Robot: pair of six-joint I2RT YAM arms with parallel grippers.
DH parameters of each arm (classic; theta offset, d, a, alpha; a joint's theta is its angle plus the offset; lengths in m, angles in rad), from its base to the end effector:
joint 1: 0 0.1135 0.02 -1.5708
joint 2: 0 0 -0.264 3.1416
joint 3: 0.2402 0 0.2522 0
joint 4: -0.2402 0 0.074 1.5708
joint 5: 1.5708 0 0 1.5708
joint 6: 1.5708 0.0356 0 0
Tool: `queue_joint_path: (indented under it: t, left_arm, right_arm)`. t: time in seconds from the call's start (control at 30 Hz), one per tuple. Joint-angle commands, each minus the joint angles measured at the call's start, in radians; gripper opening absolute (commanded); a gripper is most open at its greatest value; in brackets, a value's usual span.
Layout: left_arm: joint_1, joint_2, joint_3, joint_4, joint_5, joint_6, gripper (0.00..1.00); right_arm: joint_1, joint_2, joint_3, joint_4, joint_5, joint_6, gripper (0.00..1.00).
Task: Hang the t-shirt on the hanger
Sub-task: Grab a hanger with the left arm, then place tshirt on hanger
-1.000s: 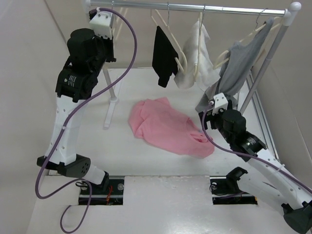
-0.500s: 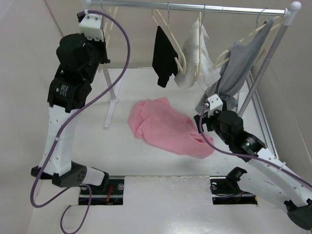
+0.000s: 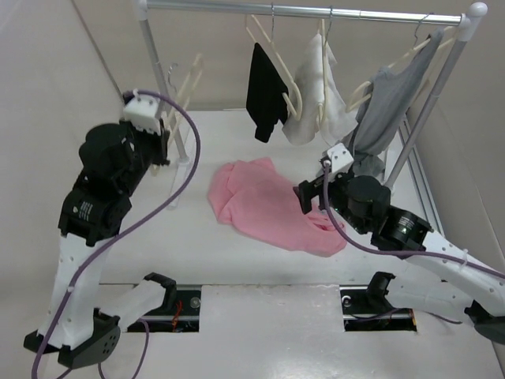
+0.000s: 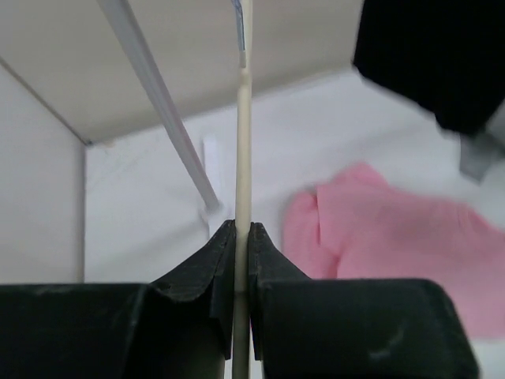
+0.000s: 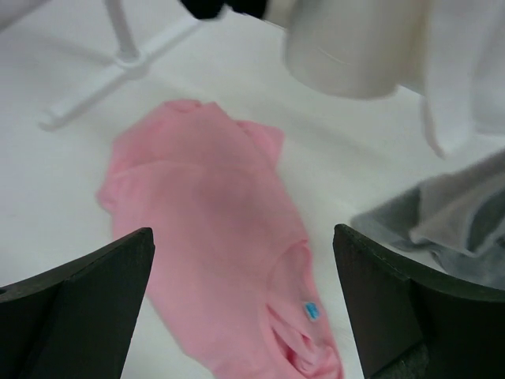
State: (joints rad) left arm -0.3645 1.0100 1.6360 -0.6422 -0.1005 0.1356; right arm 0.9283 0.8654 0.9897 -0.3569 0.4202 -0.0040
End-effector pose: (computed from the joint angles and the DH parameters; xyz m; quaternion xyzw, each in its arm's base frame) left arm 0.1436 -0.0510 0.5274 0.1420 0.6985 -0.0444 0.7000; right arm 0.1243 0.1419 0.3799 -0.2292 0.7434 0.1241 0.6159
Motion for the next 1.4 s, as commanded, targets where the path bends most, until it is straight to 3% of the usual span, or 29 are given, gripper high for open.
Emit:
queue_joint_path:
  t: [0.0, 0.1, 0.27, 0.6, 1.0, 1.1, 1.17, 1.2, 1.37]
  left_arm:
    - [-0.005, -0.120, -0.181, -0.039, 0.163, 0.031, 0.00]
    - [-0.005, -0.237, -0.348, -0.050, 0.183, 0.032, 0.00]
    - [-0.005, -0.297, -0.445, -0.053, 0.183, 0.041, 0.00]
    - [-0.005, -0.220, -0.512, -0.017, 0.111, 0.065, 0.00]
    - [-0.005, -0.189, -0.534, 0.061, 0.079, 0.125, 0.00]
    - [-0.005, -0.189, -0.545, 0.070, 0.079, 0.180, 0.00]
    - [-0.005, -0.189, -0.574, 0.070, 0.103, 0.222, 0.00]
    - [-0.005, -0.180, -0.584, 0.070, 0.104, 0.242, 0.00]
    - [-0.014, -0.180, -0.614, 0.070, 0.126, 0.275, 0.00]
  right_arm:
    - [0.108, 0.072, 0.101, 0.110, -0.009, 0.071, 0.99]
    - [0.159, 0.217, 0.215, 0.179, -0.030, 0.169, 0.99]
    - [0.168, 0.409, 0.280, 0.220, -0.078, 0.551, 0.99]
    - [0.185, 0.812, 0.634, 0.248, -0.136, 0.717, 0.99]
    - [0.107, 1.029, 0.756, 0.248, -0.297, 0.877, 0.97]
    - [0.073, 1.081, 0.756, 0.275, -0.365, 0.929, 0.88]
    - [0.055, 1.110, 0.782, 0.297, -0.425, 0.940, 0.77]
    - [0.046, 1.121, 0.782, 0.297, -0.435, 0.926, 0.66]
    - [0.027, 1.175, 0.793, 0.326, -0.539, 0.917, 0.45]
